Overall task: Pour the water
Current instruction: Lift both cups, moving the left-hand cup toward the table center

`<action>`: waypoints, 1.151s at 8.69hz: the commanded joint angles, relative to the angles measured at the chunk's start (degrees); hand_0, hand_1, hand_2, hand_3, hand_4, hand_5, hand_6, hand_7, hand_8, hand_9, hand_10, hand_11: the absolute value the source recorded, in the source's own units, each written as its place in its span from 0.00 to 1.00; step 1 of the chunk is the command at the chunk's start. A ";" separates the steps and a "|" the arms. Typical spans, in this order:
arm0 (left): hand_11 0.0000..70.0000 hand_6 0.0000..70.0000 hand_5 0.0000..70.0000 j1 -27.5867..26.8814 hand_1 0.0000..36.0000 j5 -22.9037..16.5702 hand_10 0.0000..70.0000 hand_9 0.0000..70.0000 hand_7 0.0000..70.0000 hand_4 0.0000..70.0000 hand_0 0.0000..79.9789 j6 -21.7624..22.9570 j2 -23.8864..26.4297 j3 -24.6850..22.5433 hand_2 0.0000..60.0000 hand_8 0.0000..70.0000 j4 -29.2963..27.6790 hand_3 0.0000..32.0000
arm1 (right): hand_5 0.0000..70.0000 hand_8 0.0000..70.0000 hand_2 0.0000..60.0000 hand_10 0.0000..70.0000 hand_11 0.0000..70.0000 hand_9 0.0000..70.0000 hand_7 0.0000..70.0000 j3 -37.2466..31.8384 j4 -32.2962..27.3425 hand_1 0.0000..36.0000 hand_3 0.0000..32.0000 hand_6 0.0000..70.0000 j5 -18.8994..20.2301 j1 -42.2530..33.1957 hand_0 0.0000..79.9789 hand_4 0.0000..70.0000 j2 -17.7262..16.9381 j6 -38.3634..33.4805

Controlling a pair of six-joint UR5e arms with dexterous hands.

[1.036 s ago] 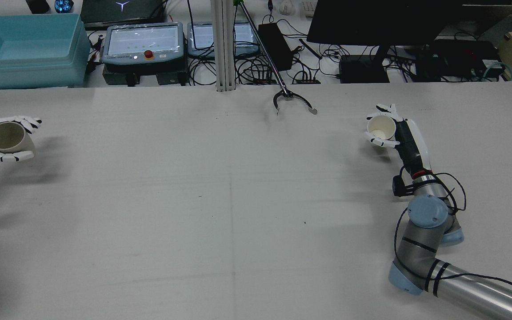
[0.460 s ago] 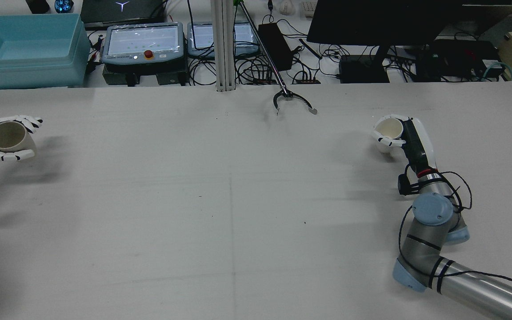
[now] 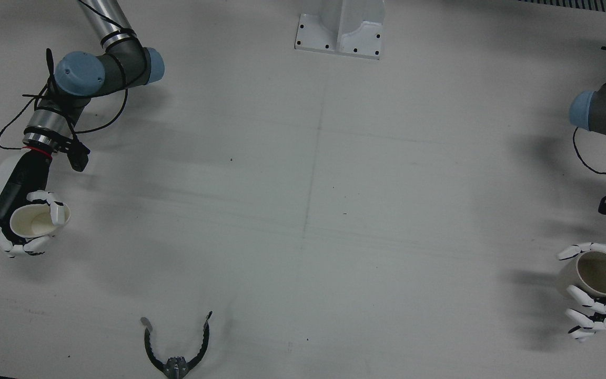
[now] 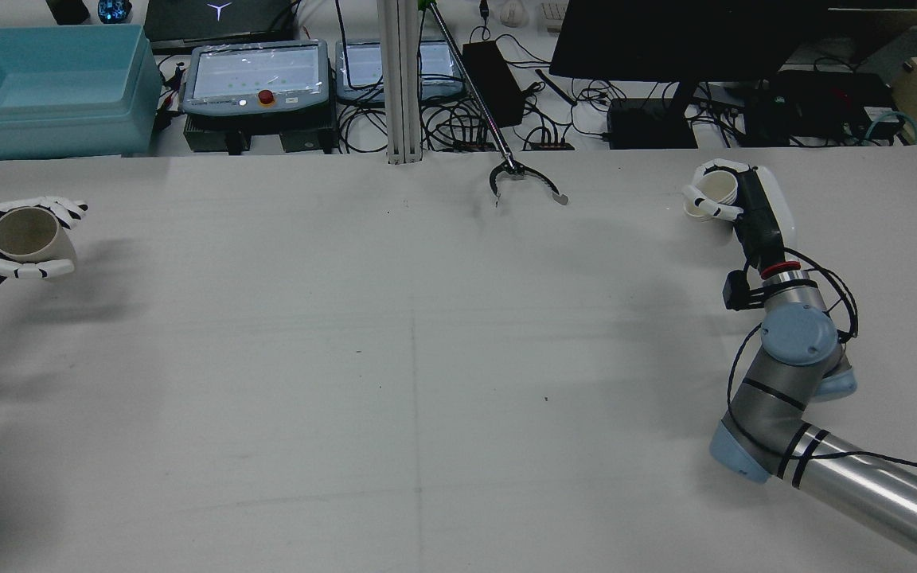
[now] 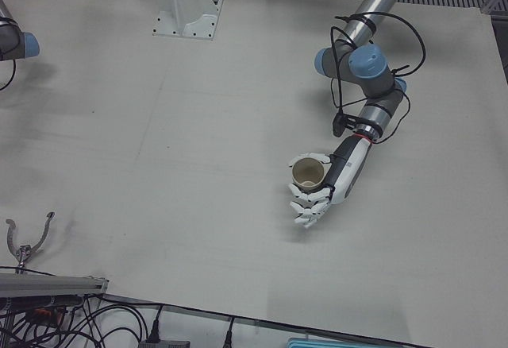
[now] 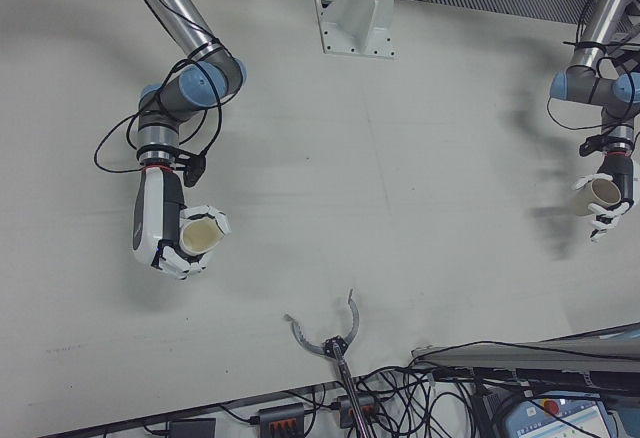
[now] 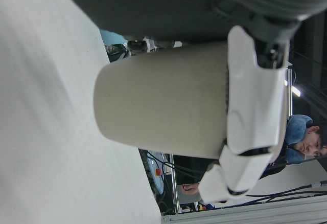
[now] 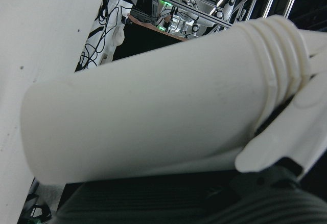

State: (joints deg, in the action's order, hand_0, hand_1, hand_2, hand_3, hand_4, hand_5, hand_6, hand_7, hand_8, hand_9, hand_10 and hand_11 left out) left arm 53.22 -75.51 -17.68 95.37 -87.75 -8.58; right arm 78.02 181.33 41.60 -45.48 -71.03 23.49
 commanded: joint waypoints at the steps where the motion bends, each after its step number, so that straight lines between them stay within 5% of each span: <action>1: 0.17 0.27 0.67 0.04 0.76 -2.17 0.10 0.32 0.65 0.80 0.78 -0.24 4.02 -1.99 0.45 0.18 4.34 0.00 | 1.00 0.85 0.62 0.81 1.00 1.00 1.00 4.49 0.08 0.30 0.00 1.00 1.63 -3.90 0.60 0.46 0.10 1.28; 3: 0.17 0.27 0.67 -0.22 0.76 -3.23 0.10 0.32 0.66 0.81 0.78 -0.25 7.45 -1.99 0.46 0.18 7.33 0.00 | 1.00 0.83 0.60 0.80 1.00 1.00 1.00 9.67 0.08 0.31 0.00 1.00 2.34 -7.58 0.61 0.44 0.10 4.18; 5: 0.17 0.27 0.66 -0.14 0.75 -10.24 0.10 0.33 0.67 0.81 0.78 -4.61 15.16 -2.08 0.44 0.18 9.97 0.00 | 1.00 0.81 0.60 0.79 1.00 0.99 1.00 13.45 0.08 0.32 0.00 1.00 5.32 -10.75 0.61 0.46 0.45 8.12; 10: 0.18 0.29 0.67 -16.63 0.74 -11.94 0.11 0.35 0.69 0.82 0.76 -11.91 33.79 -2.96 0.48 0.20 19.89 0.00 | 1.00 0.79 0.58 0.79 1.00 0.97 1.00 15.31 0.08 0.32 0.00 1.00 5.51 -11.21 0.61 0.46 2.11 10.16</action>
State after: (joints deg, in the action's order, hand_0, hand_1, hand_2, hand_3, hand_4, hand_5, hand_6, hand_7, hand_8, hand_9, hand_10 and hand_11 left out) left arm 43.81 -87.22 -25.57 120.73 -90.60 7.01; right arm 92.53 181.38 46.99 -56.65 -70.28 32.47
